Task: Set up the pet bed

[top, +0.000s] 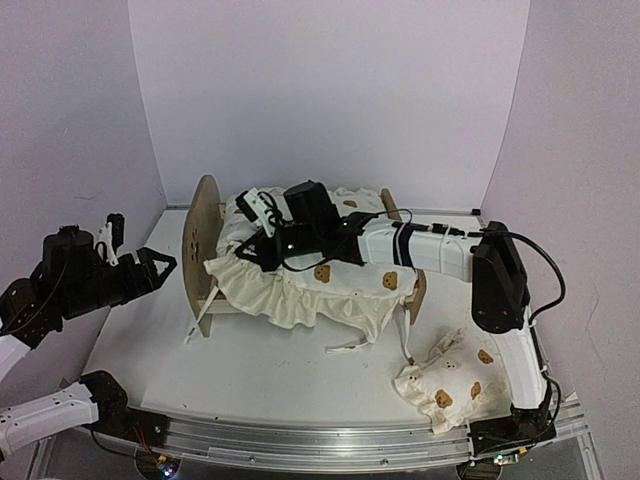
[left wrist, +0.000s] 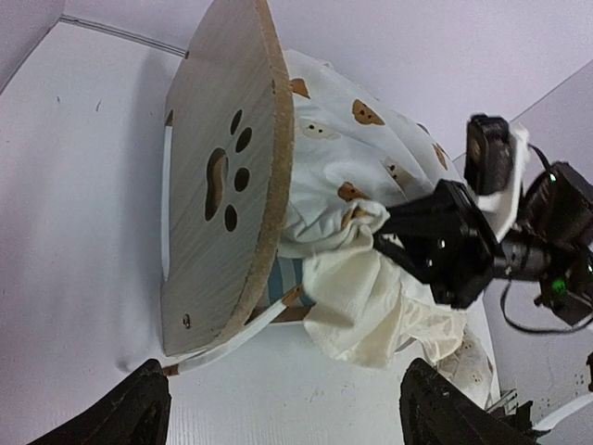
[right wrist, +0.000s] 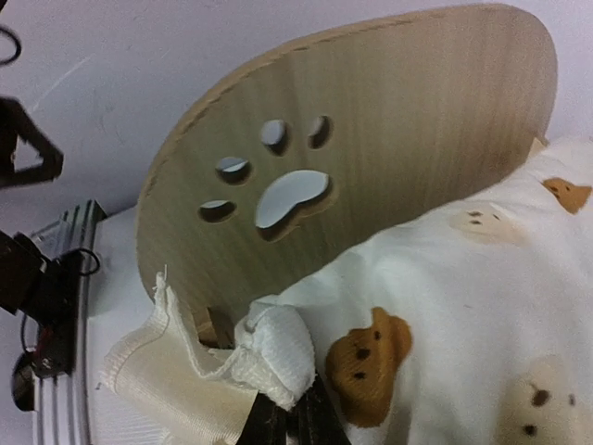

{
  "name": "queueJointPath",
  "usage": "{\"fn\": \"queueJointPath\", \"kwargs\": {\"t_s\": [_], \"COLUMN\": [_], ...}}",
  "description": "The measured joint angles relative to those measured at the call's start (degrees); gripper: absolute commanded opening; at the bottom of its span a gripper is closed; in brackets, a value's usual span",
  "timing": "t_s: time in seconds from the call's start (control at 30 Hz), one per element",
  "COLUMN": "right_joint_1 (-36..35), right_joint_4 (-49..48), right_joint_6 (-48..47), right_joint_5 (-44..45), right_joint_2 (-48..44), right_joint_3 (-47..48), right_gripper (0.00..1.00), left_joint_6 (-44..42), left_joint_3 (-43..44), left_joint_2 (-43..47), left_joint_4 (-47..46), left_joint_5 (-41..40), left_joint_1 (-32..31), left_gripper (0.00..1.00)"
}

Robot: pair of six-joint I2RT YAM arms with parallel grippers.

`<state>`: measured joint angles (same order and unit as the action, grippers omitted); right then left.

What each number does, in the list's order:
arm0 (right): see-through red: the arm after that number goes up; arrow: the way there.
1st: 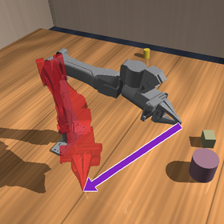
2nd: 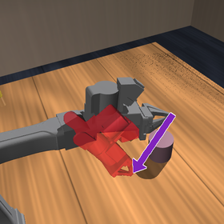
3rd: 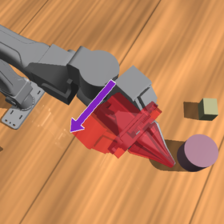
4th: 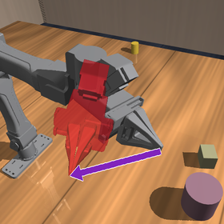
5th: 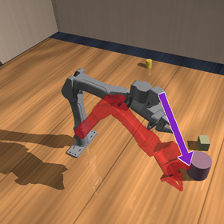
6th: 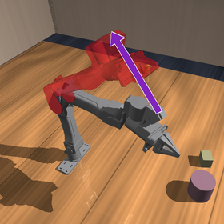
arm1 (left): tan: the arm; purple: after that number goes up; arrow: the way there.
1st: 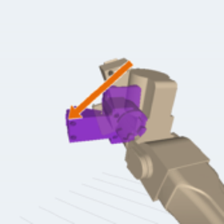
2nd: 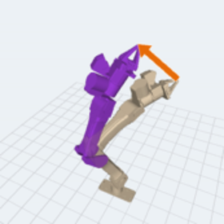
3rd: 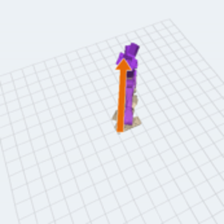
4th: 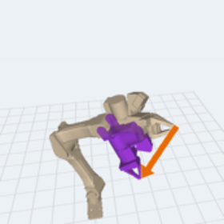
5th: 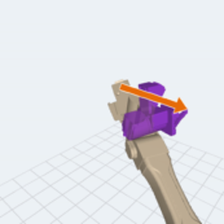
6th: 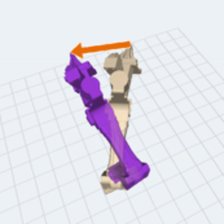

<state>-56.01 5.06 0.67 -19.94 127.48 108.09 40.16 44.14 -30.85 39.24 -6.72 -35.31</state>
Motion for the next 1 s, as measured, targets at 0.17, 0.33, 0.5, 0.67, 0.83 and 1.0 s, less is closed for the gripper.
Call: {"fn": "queueJointPath", "kwargs": {"t_s": [0.17, 0.33, 0.5, 0.67, 0.83, 1.0], "right_joint_1": [5.5, 6.9, 7.4, 8.7, 10.5, 11.8], "right_joint_4": [0.2, -0.8, -1.8, -4.4, -8.1, -10.6], "right_joint_6": [12.6, 21.2, 26.6, 31.7, 37.6, 41.7], "right_joint_5": [-10.6, -17.0, -21.1, -23.6, -25.8, -28.0], "right_joint_2": [0.0, 0.0, 0.0, 0.1, 0.2, 1.2], "right_joint_3": [0.0, 0.1, 0.7, 0.7, 0.7, 0.7], "right_gripper": [0.00, 0.00, 0.00, 0.00, 0.00, 0.00], "left_joint_6": [-2.3, -3.3, -6.0, -11.6, -21.5, -33.5], "left_joint_3": [1.6, 3.0, 5.0, 7.1, 4.7, 1.5], "left_joint_2": [-0.7, -1.7, -7.0, -12.7, -12.3, -12.6], "left_joint_4": [0.0, -0.5, -1.7, -4.1, -14.8, -24.4], "left_joint_5": [3.7, 7.7, 13.6, 15.7, 15.7, 16.3], "left_joint_1": [0.0, 0.0, 0.0, 0.0, 0.0, 0.0], "left_gripper": [0.83, 0.72, 0.56, 0.45, 0.48, 0.48]}}
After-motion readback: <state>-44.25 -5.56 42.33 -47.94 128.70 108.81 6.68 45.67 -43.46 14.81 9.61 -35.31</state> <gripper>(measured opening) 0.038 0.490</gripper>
